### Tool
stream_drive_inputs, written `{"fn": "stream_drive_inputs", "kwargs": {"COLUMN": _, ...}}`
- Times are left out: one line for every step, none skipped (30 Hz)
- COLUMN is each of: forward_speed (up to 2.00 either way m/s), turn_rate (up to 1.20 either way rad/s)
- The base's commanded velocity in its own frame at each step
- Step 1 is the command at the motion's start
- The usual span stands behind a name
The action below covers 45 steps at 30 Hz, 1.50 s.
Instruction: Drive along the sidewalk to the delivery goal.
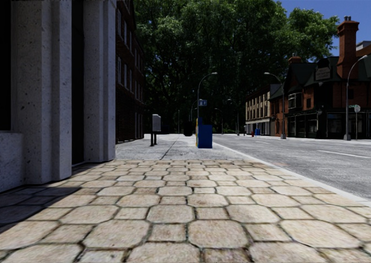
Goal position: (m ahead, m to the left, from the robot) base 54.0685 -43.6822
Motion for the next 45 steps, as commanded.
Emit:
{"fn": "stream_drive_inputs", "kwargs": {"forward_speed": 2.0, "turn_rate": 0.0}}
{"fn": "stream_drive_inputs", "kwargs": {"forward_speed": 2.0, "turn_rate": 0.0}}
{"fn": "stream_drive_inputs", "kwargs": {"forward_speed": 2.0, "turn_rate": 0.0}}
{"fn": "stream_drive_inputs", "kwargs": {"forward_speed": 2.0, "turn_rate": 0.0}}
{"fn": "stream_drive_inputs", "kwargs": {"forward_speed": 2.0, "turn_rate": 0.0}}
{"fn": "stream_drive_inputs", "kwargs": {"forward_speed": 2.0, "turn_rate": 0.0}}
{"fn": "stream_drive_inputs", "kwargs": {"forward_speed": 2.0, "turn_rate": 0.0}}
{"fn": "stream_drive_inputs", "kwargs": {"forward_speed": 2.0, "turn_rate": 0.0}}
{"fn": "stream_drive_inputs", "kwargs": {"forward_speed": 2.0, "turn_rate": 0.0}}
{"fn": "stream_drive_inputs", "kwargs": {"forward_speed": 2.0, "turn_rate": 0.0}}
{"fn": "stream_drive_inputs", "kwargs": {"forward_speed": 2.0, "turn_rate": 0.0}}
{"fn": "stream_drive_inputs", "kwargs": {"forward_speed": 2.0, "turn_rate": 0.0}}
{"fn": "stream_drive_inputs", "kwargs": {"forward_speed": 2.0, "turn_rate": 0.0}}
{"fn": "stream_drive_inputs", "kwargs": {"forward_speed": 2.0, "turn_rate": 0.0}}
{"fn": "stream_drive_inputs", "kwargs": {"forward_speed": 2.0, "turn_rate": 0.0}}
{"fn": "stream_drive_inputs", "kwargs": {"forward_speed": 2.0, "turn_rate": 0.0}}
{"fn": "stream_drive_inputs", "kwargs": {"forward_speed": 2.0, "turn_rate": 0.0}}
{"fn": "stream_drive_inputs", "kwargs": {"forward_speed": 2.0, "turn_rate": 0.0}}
{"fn": "stream_drive_inputs", "kwargs": {"forward_speed": 2.0, "turn_rate": 0.0}}
{"fn": "stream_drive_inputs", "kwargs": {"forward_speed": 2.0, "turn_rate": 0.0}}
{"fn": "stream_drive_inputs", "kwargs": {"forward_speed": 2.0, "turn_rate": 0.0}}
{"fn": "stream_drive_inputs", "kwargs": {"forward_speed": 2.0, "turn_rate": 0.0}}
{"fn": "stream_drive_inputs", "kwargs": {"forward_speed": 2.0, "turn_rate": 0.0}}
{"fn": "stream_drive_inputs", "kwargs": {"forward_speed": 2.0, "turn_rate": 0.0}}
{"fn": "stream_drive_inputs", "kwargs": {"forward_speed": 2.0, "turn_rate": 0.0}}
{"fn": "stream_drive_inputs", "kwargs": {"forward_speed": 2.0, "turn_rate": 0.0}}
{"fn": "stream_drive_inputs", "kwargs": {"forward_speed": 2.0, "turn_rate": 0.0}}
{"fn": "stream_drive_inputs", "kwargs": {"forward_speed": 2.0, "turn_rate": 0.0}}
{"fn": "stream_drive_inputs", "kwargs": {"forward_speed": 2.0, "turn_rate": 0.0}}
{"fn": "stream_drive_inputs", "kwargs": {"forward_speed": 2.0, "turn_rate": 0.0}}
{"fn": "stream_drive_inputs", "kwargs": {"forward_speed": 2.0, "turn_rate": 0.0}}
{"fn": "stream_drive_inputs", "kwargs": {"forward_speed": 2.0, "turn_rate": 0.0}}
{"fn": "stream_drive_inputs", "kwargs": {"forward_speed": 2.0, "turn_rate": 0.0}}
{"fn": "stream_drive_inputs", "kwargs": {"forward_speed": 2.0, "turn_rate": 0.0}}
{"fn": "stream_drive_inputs", "kwargs": {"forward_speed": 2.0, "turn_rate": 0.0}}
{"fn": "stream_drive_inputs", "kwargs": {"forward_speed": 2.0, "turn_rate": 0.0}}
{"fn": "stream_drive_inputs", "kwargs": {"forward_speed": 2.0, "turn_rate": 0.0}}
{"fn": "stream_drive_inputs", "kwargs": {"forward_speed": 2.0, "turn_rate": 0.0}}
{"fn": "stream_drive_inputs", "kwargs": {"forward_speed": 2.0, "turn_rate": 0.0}}
{"fn": "stream_drive_inputs", "kwargs": {"forward_speed": 2.0, "turn_rate": 0.0}}
{"fn": "stream_drive_inputs", "kwargs": {"forward_speed": 2.0, "turn_rate": 0.0}}
{"fn": "stream_drive_inputs", "kwargs": {"forward_speed": 2.0, "turn_rate": 0.0}}
{"fn": "stream_drive_inputs", "kwargs": {"forward_speed": 2.0, "turn_rate": 0.0}}
{"fn": "stream_drive_inputs", "kwargs": {"forward_speed": 2.0, "turn_rate": 0.0}}
{"fn": "stream_drive_inputs", "kwargs": {"forward_speed": 2.0, "turn_rate": 0.0}}
